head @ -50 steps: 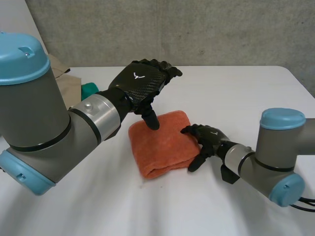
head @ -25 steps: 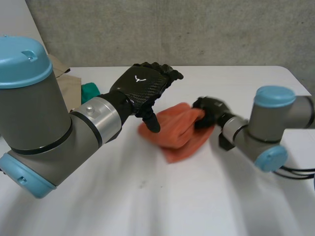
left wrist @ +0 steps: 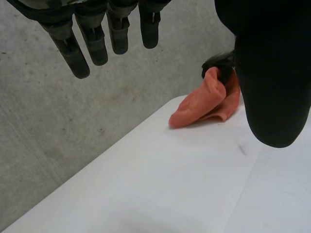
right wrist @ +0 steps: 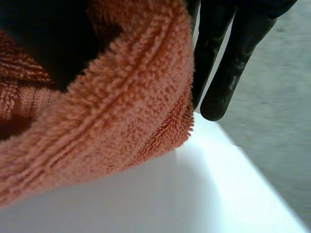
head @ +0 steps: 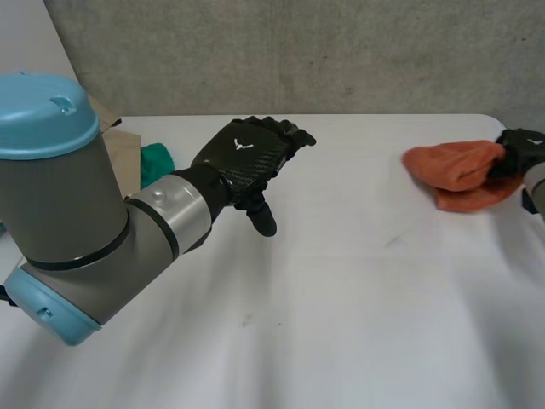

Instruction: Fold the laundry.

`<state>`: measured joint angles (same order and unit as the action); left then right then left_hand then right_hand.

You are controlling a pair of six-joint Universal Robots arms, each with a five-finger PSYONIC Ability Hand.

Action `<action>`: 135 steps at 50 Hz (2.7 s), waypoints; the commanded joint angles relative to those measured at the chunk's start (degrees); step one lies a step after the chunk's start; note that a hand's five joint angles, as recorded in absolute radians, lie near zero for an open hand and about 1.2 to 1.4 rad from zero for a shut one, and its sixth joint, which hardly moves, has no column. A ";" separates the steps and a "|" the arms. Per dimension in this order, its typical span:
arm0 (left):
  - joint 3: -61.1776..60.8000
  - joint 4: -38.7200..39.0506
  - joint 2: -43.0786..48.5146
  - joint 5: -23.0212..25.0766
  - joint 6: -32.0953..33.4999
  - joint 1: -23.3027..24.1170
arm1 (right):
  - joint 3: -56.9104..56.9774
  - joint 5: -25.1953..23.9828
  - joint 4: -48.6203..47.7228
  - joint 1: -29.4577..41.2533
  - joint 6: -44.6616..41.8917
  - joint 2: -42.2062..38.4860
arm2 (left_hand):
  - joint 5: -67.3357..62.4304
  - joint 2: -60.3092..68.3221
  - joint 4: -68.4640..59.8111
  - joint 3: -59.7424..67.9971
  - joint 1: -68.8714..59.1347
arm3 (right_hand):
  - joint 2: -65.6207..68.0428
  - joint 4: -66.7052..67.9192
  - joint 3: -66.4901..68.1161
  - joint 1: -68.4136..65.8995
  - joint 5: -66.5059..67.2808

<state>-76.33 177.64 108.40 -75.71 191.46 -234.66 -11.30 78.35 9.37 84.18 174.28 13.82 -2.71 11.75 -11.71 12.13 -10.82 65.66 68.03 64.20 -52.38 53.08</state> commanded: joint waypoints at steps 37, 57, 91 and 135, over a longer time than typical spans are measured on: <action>-0.57 -0.02 -0.39 -0.05 -0.03 -0.01 | -32.99 6.82 -14.02 -10.09 -49.63 21.77 | 0.48 0.48 -0.53 0.10 -1.42 | -55.66 -58.03 -54.20 42.38 -53.08; -1.45 10.87 -6.27 -7.95 1.02 -10.20 | -66.70 -6.07 -43.82 9.67 -26.23 53.12 | 2.49 -1.53 1.49 -1.91 0.60 | -55.66 -58.03 -54.20 42.38 -53.08; 13.14 17.56 31.52 -2.51 39.08 -37.98 | -89.33 -14.28 -27.04 23.66 -28.47 58.25 | -67.20 68.16 -68.21 67.78 -69.10 | -55.66 -58.03 -54.20 42.38 -53.08; -11.47 21.16 4.01 -3.31 7.43 6.15 | -83.01 -4.70 -27.12 13.90 -20.74 59.04 | 2.16 -1.20 1.16 -1.58 0.27 | -55.66 -58.03 -54.20 42.38 -53.08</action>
<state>-87.94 198.96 115.23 -79.09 194.09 -223.50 -94.94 74.26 -17.85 98.72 152.95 72.72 -2.60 11.72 -11.55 12.03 -10.71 12.72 13.47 12.24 -11.68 3.94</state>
